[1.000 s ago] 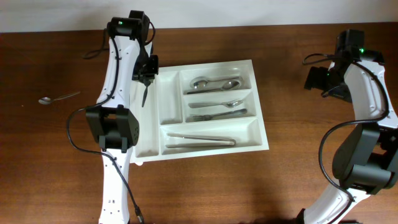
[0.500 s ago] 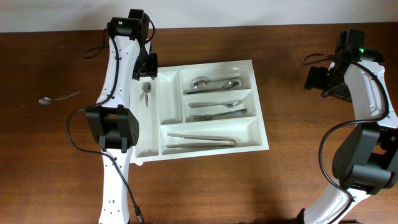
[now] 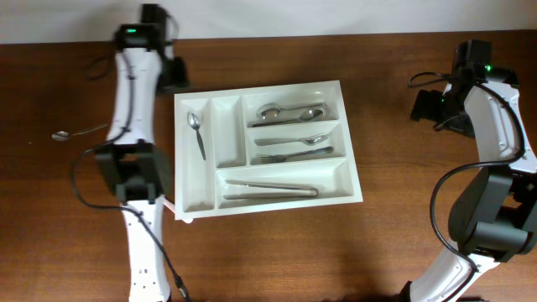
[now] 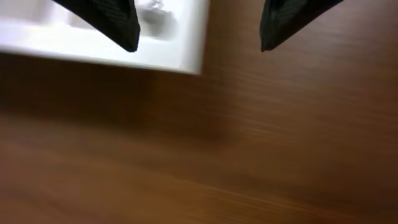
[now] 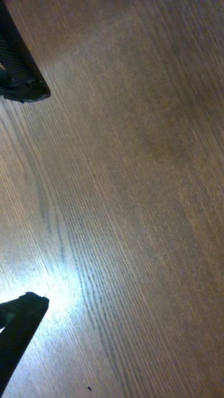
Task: Pack container
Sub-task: 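Open the left gripper to release the spoon, then move the left gripper left to the second silver spoon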
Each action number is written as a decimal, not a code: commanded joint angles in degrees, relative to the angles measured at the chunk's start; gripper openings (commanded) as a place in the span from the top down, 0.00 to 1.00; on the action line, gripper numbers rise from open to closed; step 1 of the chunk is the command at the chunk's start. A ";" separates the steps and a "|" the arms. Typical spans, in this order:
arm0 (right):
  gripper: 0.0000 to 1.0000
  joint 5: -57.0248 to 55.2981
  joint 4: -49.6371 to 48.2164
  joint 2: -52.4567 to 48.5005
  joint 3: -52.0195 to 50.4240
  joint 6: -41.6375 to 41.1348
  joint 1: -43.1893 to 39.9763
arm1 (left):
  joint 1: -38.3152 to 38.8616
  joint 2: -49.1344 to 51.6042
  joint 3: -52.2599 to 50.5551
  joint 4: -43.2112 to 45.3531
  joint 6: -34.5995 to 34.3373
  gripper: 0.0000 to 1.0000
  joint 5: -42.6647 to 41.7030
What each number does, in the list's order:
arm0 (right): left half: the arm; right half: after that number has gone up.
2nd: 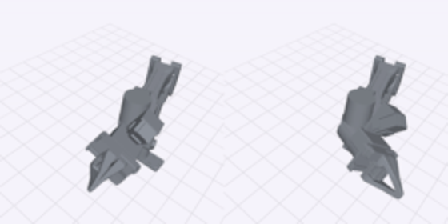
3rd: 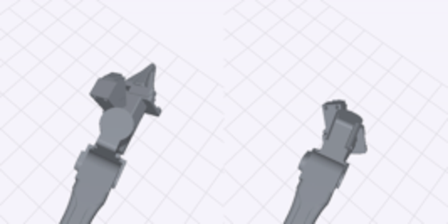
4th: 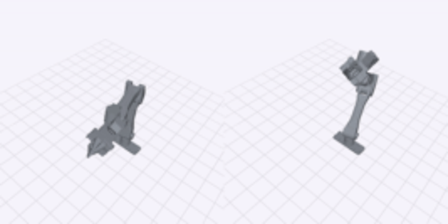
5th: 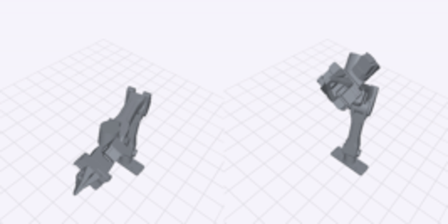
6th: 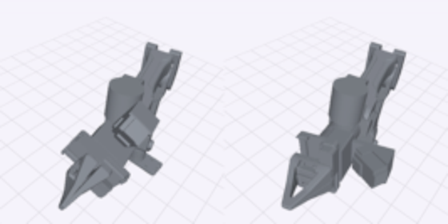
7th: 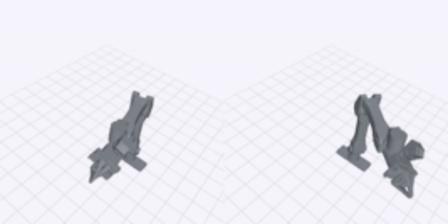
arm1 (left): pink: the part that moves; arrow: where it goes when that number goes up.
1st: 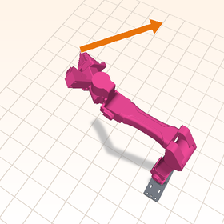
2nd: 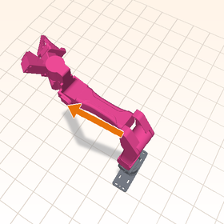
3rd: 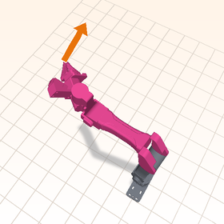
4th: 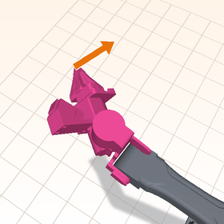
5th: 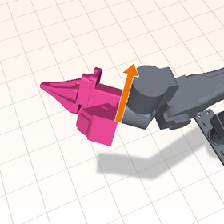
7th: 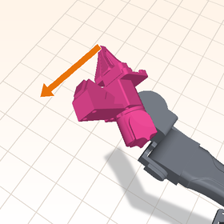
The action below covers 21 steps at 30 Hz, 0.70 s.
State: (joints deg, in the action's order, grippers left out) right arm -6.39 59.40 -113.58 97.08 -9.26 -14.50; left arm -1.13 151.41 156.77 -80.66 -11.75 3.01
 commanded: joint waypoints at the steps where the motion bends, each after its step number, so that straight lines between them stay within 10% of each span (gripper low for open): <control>1: 0.01 -0.07 -0.02 -0.26 1.07 -0.68 -0.24 | -6.73 0.09 0.90 1.14 -1.95 0.36 1.33; 21: 0.01 -0.07 -0.04 -0.26 1.07 -0.68 -0.24 | -29.16 0.72 0.72 0.02 -2.82 0.35 -0.63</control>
State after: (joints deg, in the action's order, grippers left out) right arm -6.39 59.42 -113.58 97.08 -9.28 -14.50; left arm -28.42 151.41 156.77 -80.36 -13.43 3.20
